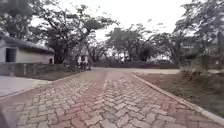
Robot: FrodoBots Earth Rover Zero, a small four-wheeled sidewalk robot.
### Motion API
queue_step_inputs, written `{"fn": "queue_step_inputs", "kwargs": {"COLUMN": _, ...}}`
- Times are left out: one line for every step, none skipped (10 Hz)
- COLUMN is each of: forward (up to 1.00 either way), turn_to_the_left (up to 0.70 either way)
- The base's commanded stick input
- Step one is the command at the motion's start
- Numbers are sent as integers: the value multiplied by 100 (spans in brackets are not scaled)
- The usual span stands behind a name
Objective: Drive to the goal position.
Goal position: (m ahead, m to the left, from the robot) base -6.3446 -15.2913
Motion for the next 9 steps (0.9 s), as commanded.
{"fn": "queue_step_inputs", "kwargs": {"forward": 70, "turn_to_the_left": 0}}
{"fn": "queue_step_inputs", "kwargs": {"forward": 70, "turn_to_the_left": 0}}
{"fn": "queue_step_inputs", "kwargs": {"forward": 70, "turn_to_the_left": 0}}
{"fn": "queue_step_inputs", "kwargs": {"forward": 70, "turn_to_the_left": 0}}
{"fn": "queue_step_inputs", "kwargs": {"forward": 70, "turn_to_the_left": 0}}
{"fn": "queue_step_inputs", "kwargs": {"forward": 66, "turn_to_the_left": 0}}
{"fn": "queue_step_inputs", "kwargs": {"forward": 66, "turn_to_the_left": 0}}
{"fn": "queue_step_inputs", "kwargs": {"forward": 66, "turn_to_the_left": 0}}
{"fn": "queue_step_inputs", "kwargs": {"forward": 66, "turn_to_the_left": 0}}
